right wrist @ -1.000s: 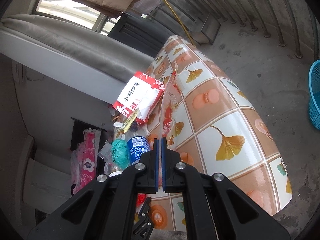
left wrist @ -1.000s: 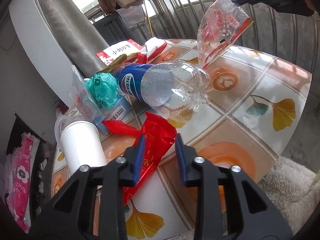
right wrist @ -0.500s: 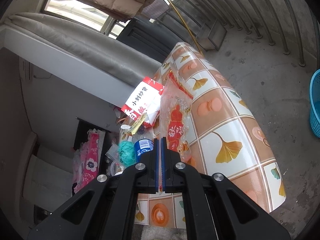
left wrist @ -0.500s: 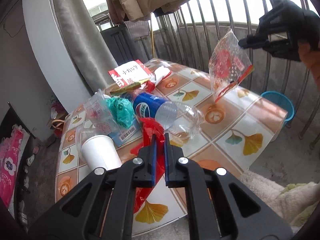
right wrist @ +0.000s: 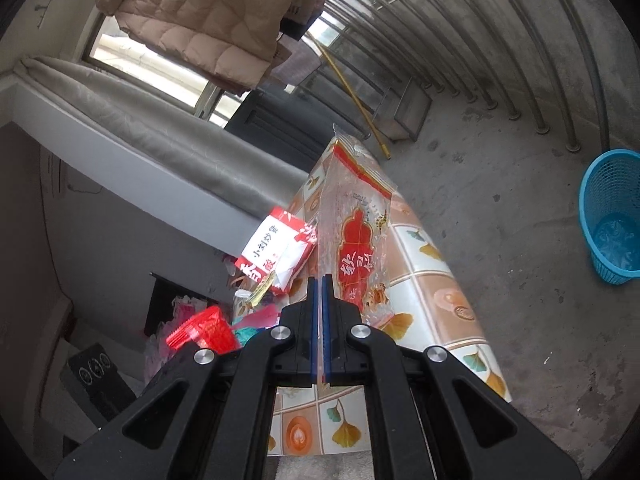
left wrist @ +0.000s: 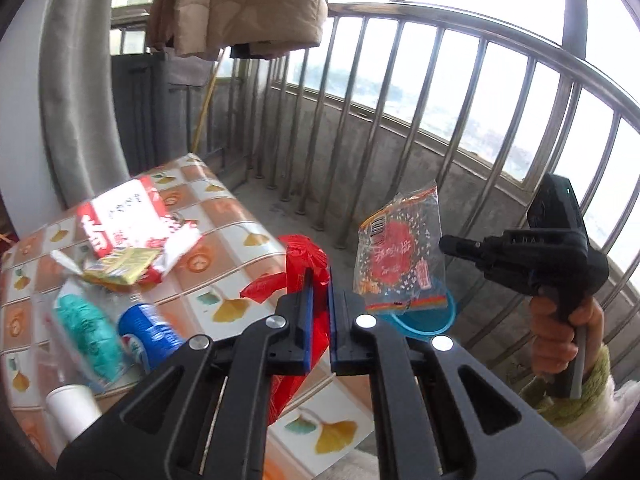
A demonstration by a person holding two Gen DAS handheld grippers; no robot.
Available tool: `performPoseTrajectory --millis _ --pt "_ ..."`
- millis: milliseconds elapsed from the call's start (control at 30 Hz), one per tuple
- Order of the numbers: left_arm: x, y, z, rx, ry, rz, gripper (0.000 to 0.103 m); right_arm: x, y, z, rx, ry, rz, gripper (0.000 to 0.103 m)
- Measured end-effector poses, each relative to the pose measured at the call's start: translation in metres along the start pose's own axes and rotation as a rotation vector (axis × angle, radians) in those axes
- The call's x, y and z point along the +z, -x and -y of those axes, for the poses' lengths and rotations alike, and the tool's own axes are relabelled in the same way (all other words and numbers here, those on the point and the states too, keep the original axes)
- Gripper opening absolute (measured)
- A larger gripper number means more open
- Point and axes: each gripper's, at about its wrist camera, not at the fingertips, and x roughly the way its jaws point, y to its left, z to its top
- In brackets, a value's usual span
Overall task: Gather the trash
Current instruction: 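Lift the snack bag with the right tool while the left tool lifts the red wrapper, then carry both items over the blue wastebasket and open both tools to drop them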
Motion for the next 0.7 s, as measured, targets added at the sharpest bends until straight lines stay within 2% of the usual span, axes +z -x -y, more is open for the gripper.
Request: performPoseTrajectory --millis 200,367,533,700 --pt "0.048 -0.106 0.042 -0.227 0.063 -0.139 0.004 0.020 0.044 0.043 -0.109 -0.050 0.106 0.002" --pt "0.063 -0.209 0.092 -0.357 0.093 -0.275 0.004 0.039 0.068 0.095 -0.193 -0.125 0.160 0.002" --pt "0.057 -0.307 0.148 -0.406 0.098 -0.383 0.004 0.060 0.072 0.156 -0.283 -0.220 0.181 0.002" --pt "0.041 -0.394 0.194 -0.397 0.076 -0.461 0.004 0.077 0.066 0.217 -0.362 -0.310 0.187 0.002"
